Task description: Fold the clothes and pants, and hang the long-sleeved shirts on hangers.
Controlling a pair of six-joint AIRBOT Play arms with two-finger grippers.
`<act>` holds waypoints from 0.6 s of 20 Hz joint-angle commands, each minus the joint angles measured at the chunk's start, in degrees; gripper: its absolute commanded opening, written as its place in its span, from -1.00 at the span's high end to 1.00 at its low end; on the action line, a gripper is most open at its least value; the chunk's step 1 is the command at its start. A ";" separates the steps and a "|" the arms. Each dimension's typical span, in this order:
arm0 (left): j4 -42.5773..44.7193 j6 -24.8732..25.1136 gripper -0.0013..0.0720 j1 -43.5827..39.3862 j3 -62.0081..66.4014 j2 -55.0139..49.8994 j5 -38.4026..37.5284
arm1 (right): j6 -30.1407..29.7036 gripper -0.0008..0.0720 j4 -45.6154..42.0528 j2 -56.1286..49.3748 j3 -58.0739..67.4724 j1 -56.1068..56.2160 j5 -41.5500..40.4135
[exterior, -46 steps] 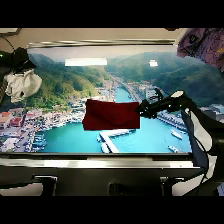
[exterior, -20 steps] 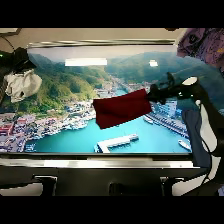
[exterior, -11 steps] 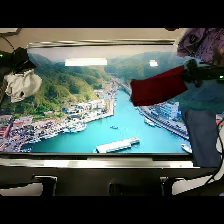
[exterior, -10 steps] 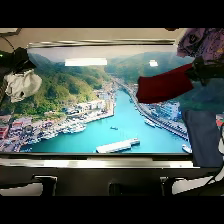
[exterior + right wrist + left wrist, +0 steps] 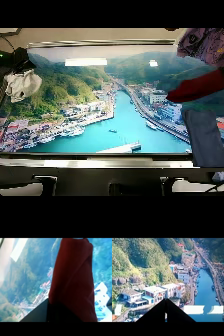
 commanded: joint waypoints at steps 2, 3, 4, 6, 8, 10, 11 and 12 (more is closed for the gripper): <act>-0.42 -0.02 0.92 -0.04 -0.02 -0.02 -0.02 | 6.43 0.91 -11.19 3.37 0.11 -0.74 4.63; -0.44 -0.02 0.91 -0.04 -0.02 -0.02 -0.02 | 7.17 0.91 -13.00 3.93 0.11 -0.74 5.84; -0.42 -0.02 0.92 -0.04 -0.02 -0.02 -0.04 | 7.72 0.91 -14.38 4.39 0.11 -0.74 6.93; -0.42 -0.02 0.91 -0.04 -0.02 -0.02 -0.02 | 8.37 0.91 -17.05 5.20 0.11 -0.74 9.33; -0.42 0.00 0.92 -0.04 -0.02 0.00 -0.04 | 10.14 0.91 -20.15 5.95 0.11 -0.74 11.74; -0.42 0.00 0.91 -0.04 -0.02 -0.02 -0.02 | 11.19 0.91 -22.25 6.45 0.11 -0.74 13.55; -0.42 0.00 0.92 -0.04 -0.02 -0.02 -0.02 | 11.52 0.91 -23.21 6.54 0.11 -0.74 14.78; -0.42 0.00 0.92 -0.04 -0.02 -0.02 -0.02 | 11.85 0.91 -24.28 6.54 0.11 -0.74 16.04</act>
